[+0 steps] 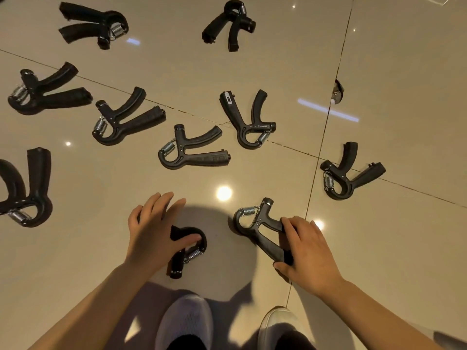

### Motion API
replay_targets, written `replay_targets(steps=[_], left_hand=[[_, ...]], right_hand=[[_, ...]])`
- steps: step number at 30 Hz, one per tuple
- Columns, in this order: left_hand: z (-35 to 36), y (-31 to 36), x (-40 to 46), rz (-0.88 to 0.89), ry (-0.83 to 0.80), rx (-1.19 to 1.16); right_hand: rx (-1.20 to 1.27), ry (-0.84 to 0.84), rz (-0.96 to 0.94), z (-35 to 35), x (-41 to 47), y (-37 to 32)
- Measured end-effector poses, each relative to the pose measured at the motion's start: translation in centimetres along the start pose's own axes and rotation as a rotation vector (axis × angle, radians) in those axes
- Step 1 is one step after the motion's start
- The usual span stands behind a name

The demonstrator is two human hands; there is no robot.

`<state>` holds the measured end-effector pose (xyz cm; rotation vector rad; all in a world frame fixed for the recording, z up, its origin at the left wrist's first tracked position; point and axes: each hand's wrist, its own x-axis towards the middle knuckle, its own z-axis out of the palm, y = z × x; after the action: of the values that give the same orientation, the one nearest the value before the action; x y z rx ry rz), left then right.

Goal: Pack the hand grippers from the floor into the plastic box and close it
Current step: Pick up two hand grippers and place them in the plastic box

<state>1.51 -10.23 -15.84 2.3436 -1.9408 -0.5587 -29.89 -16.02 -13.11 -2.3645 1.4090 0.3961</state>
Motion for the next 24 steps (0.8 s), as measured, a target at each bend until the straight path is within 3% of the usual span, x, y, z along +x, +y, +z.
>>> replay_targets(steps=[5, 8, 15, 17, 21, 24], left_hand=[[-0.7, -0.9, 0.4, -0.044, 0.14, -0.203], [-1.1, -4.1, -1.1, -0.173, 0.181, -0.291], [-1.1, -8.3, -7.7, -0.434, 0.173, -0.205], [-0.8, -8.2, -8.7, -0.357, 0.08, -0.143], [-0.6, -6.3, -6.9, 0.104, 0.0, -0.041], [-1.6, -6.3, -4.2, 0.22, -0.096, 0.093]], right_hand=[[0.02, 0.014, -0.017, -0.1, 0.2, 0.7], [0.0, 0.009, -0.01, 0.0, 0.1, 0.5], [-0.096, -0.016, 0.006, -0.1, -0.1, -0.4], [-0.141, -0.048, 0.012, -0.1, -0.1, -1.1], [-0.158, -0.052, 0.032, 0.2, -0.5, -2.1], [-0.179, -0.05, 0.018, 0.4, -0.9, -2.3]])
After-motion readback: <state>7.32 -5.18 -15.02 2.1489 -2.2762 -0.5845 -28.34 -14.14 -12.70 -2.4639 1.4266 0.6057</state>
